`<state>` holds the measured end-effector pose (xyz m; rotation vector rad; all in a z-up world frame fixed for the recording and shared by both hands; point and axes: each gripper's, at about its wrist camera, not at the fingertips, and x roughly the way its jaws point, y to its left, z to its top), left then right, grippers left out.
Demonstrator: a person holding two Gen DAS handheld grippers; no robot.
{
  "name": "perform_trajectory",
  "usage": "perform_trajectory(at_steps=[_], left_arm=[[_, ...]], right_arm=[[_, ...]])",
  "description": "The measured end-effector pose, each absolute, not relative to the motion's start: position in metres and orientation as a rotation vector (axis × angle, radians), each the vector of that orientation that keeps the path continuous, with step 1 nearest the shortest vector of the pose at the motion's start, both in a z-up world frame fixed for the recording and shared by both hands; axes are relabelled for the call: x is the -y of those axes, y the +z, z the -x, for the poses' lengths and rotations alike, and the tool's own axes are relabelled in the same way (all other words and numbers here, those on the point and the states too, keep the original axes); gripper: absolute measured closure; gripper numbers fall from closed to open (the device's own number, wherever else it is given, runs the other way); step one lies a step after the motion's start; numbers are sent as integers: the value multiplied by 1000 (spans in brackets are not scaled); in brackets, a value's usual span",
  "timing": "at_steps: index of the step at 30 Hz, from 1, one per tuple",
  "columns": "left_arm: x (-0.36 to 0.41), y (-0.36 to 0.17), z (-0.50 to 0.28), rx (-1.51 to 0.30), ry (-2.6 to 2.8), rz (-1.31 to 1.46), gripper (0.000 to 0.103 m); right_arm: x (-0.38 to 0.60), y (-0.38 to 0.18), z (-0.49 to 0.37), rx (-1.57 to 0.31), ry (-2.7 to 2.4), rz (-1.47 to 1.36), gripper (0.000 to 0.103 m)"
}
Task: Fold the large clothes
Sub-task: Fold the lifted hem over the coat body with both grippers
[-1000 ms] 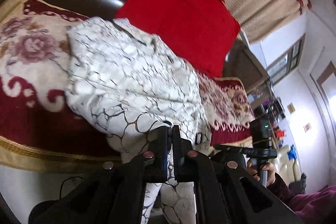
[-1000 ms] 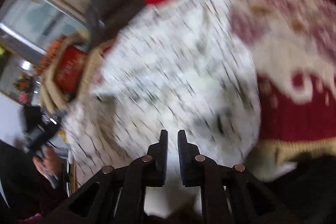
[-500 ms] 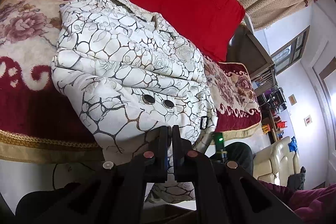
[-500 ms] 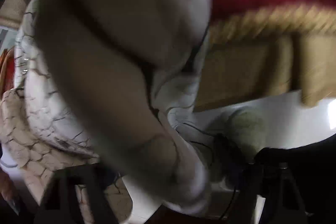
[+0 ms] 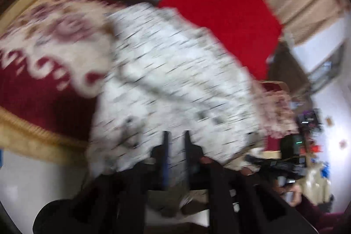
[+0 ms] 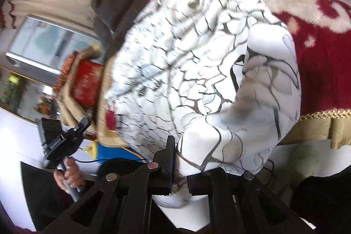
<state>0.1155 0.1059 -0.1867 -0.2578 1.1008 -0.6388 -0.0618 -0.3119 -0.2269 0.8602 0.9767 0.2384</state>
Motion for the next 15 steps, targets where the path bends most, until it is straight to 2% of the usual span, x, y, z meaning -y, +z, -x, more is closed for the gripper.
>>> perform_trajectory(at_steps=[1,2,7,12,15], left_arm=[[-113,-199,-115,-1130,-557,234,35],[-120,-209,-113,-1144,-485,212,27],[-145,-259,-111,-1247,-338,138,20],[-153,-300,-120,-1301,-286,74,20],[-145,-303,-126,-1258,-344,51,20]], right_arm=[[309,-235,59,-1004,231,-868,93],[308,-242,59,-1035,218,-857,93],[305,-266,56,-1132,162,-804,93],[310,-283,53,-1177,127,-809,89],[301,-298,44,-1226,77,-773,86]])
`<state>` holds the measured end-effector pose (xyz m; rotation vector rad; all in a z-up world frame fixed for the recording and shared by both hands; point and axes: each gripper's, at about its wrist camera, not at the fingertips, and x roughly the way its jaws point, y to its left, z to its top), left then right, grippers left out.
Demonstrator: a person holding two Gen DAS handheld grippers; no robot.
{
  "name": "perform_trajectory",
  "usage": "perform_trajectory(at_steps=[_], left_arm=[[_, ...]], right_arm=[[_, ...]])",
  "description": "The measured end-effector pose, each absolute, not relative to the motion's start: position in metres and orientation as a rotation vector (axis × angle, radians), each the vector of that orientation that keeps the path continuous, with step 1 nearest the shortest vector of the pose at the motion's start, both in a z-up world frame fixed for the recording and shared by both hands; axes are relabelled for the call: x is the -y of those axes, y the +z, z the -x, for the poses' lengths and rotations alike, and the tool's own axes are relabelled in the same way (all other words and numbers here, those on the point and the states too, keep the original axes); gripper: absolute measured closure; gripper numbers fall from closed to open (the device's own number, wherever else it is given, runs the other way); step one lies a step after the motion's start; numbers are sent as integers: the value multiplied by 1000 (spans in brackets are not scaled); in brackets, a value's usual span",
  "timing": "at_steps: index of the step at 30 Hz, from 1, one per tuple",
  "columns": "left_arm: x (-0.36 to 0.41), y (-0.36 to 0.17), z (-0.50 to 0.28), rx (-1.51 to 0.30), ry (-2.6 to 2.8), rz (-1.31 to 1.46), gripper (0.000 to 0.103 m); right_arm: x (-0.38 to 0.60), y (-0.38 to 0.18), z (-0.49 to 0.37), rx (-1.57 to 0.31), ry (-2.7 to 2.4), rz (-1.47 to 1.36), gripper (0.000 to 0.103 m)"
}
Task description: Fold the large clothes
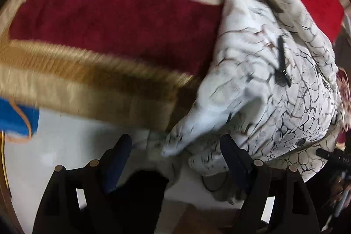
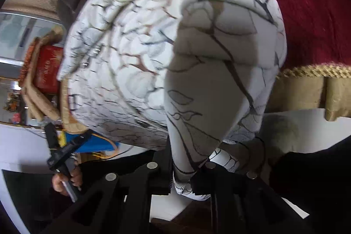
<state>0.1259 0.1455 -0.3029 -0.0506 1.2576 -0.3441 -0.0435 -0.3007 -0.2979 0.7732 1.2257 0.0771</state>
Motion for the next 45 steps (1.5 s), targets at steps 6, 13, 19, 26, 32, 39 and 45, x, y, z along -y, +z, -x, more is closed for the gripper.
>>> perform_trajectory(at_steps=[6,13,19,26,32,39,45], left_arm=[[-132,-308,-142,-1237,-428,15,20],[-109,-322,-138,-1269,-545,-59,20],[-92,-340,-142,-1311,-582,-92,20],[-88,-332,-134,-1283,-691,-51,79],[-101,-294,-123,-1223,-866,133,98],[-112,-229,-127,-1071,-998,330,98],[-113,-163,-171,-931,-1010,423,98]], right_arm=[[306,-306,52,-1248,-22,-744,22],[299,-337,44,-1336,-100,-604,22],[295,-367,35,-1287,-129,-603,22],[301,-365,40,-1239,-51,-700,82],[282,-308,51,-1094,167,-705,92],[281,-237,30,-895,312,-748,92],[296,-170,3,-696,341,-758,93]])
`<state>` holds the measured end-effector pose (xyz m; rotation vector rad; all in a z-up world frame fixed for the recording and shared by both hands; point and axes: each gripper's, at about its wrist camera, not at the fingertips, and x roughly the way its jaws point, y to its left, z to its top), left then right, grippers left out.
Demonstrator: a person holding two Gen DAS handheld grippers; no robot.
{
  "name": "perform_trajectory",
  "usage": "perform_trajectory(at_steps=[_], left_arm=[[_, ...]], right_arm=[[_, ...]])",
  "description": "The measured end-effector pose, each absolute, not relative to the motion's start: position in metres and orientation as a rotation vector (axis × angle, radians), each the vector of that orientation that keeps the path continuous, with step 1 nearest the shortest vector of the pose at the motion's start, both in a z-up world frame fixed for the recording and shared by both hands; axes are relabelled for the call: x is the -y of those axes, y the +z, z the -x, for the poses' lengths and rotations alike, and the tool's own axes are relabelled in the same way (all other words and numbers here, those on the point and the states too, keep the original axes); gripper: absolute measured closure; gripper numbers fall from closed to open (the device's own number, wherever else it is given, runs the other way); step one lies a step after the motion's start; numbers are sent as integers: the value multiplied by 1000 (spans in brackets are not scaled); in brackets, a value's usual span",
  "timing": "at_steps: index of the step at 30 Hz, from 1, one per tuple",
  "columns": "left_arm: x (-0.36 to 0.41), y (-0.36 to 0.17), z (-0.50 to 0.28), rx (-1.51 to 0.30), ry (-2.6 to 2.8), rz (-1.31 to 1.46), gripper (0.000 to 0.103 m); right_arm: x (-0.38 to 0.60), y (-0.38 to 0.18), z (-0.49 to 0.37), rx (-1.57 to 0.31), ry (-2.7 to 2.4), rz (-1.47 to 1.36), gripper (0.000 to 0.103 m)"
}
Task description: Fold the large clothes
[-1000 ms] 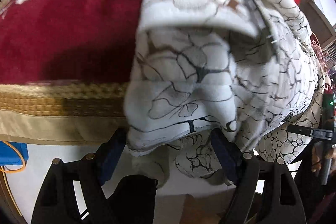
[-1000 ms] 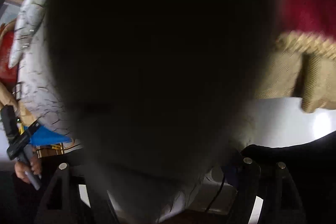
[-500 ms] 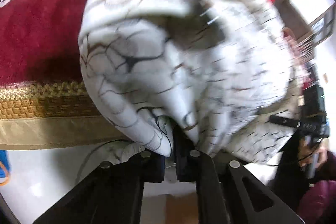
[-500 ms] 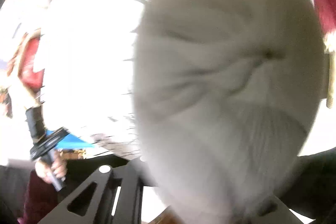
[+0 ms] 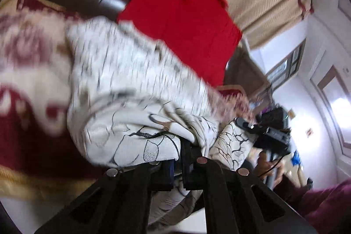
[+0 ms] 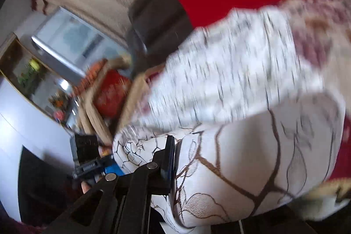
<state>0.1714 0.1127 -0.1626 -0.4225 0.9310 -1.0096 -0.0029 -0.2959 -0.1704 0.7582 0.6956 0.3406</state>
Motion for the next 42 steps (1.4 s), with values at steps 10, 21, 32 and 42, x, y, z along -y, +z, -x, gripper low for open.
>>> perform_trajectory(at_steps=[10,21,32,42], left_arm=[[-137,-177,-301,-948,-712,651,98],[-182,-195,-272,-876,-561,885,27],[-162,-184,-212,-968,-632,765,20],[-81,-192,-216,-1115,-717,567,44]], right_arm=[[441,-172,-96,-477,86,-1147,91],[491,-241,-87,-465,51,-1454,40],[485,-184,-76,-402,92,-1240,28],[460,-187,-84,-533,294,-1257,28]])
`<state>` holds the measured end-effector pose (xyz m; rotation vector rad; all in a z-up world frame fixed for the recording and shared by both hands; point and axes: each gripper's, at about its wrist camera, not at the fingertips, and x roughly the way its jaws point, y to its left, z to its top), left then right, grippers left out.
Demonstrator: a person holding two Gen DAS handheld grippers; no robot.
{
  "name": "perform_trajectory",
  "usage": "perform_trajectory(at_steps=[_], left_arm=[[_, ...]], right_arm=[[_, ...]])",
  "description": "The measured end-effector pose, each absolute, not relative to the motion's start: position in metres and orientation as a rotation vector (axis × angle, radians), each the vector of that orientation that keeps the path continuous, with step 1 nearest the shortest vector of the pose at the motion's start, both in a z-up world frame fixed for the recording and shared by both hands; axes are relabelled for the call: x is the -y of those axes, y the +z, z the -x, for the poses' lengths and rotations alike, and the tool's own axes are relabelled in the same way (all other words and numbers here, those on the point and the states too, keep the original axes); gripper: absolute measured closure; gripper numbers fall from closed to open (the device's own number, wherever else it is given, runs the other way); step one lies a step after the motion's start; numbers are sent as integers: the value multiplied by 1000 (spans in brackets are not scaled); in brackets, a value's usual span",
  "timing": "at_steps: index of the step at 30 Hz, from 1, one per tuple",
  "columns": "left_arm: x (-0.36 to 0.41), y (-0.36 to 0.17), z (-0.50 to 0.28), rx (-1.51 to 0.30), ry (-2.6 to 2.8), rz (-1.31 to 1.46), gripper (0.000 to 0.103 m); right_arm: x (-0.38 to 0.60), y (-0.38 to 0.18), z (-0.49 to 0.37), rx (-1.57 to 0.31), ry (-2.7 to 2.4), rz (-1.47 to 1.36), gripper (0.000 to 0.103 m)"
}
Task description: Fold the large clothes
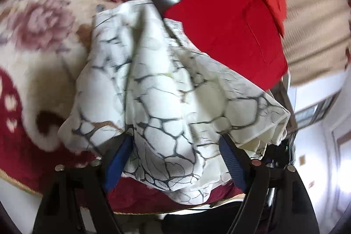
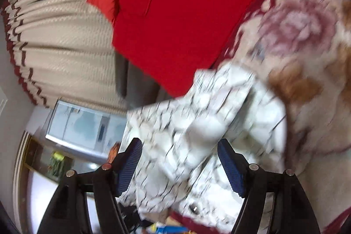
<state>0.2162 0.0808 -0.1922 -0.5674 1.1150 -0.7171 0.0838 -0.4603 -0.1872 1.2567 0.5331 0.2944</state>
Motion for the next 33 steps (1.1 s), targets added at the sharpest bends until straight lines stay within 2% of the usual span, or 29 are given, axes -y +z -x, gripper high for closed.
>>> perform_trajectory(at_steps=[1,2,3,10,15,18,20,22,26,28,33], left_arm=[[-78,-189,-217,-1121,-742,559,70],[-75,-185,-218,-1130,-760,551,77],[-73,-179,-220,-1130,-775,547,80],[-49,-131,-261,-1054,-814,491,86],[-62,-113,-338,-961,-636,544,90],[-85,-132,-375,-958,-484,688,90],[-96,-151,-375,-969,-431,780,86],[-95,-156,-362,-937,-422,762,65],[-101,-151,-318,-811,-429,749,48],[-104,-146,-305,-771,-404,727,32],[-85,-154,-295,-851,-396,581,31]], right_arm=[[456,-189,-89,-552,319,-1261,28],[451,-190,-97,-572,347,-1261,28],[447,-191,-102,-578,367,-1260,28],[432,-192,-161,-572,435,-1302,28],[463,-189,-179,-385,305,-1329,28],[487,-191,-176,-284,161,-1340,28],[495,-196,-176,-268,128,-1361,28],[494,-193,-176,-282,131,-1353,28],[479,-172,-172,-314,161,-1210,28],[464,-166,-178,-374,199,-1156,28],[418,-163,-187,-521,257,-1011,31]])
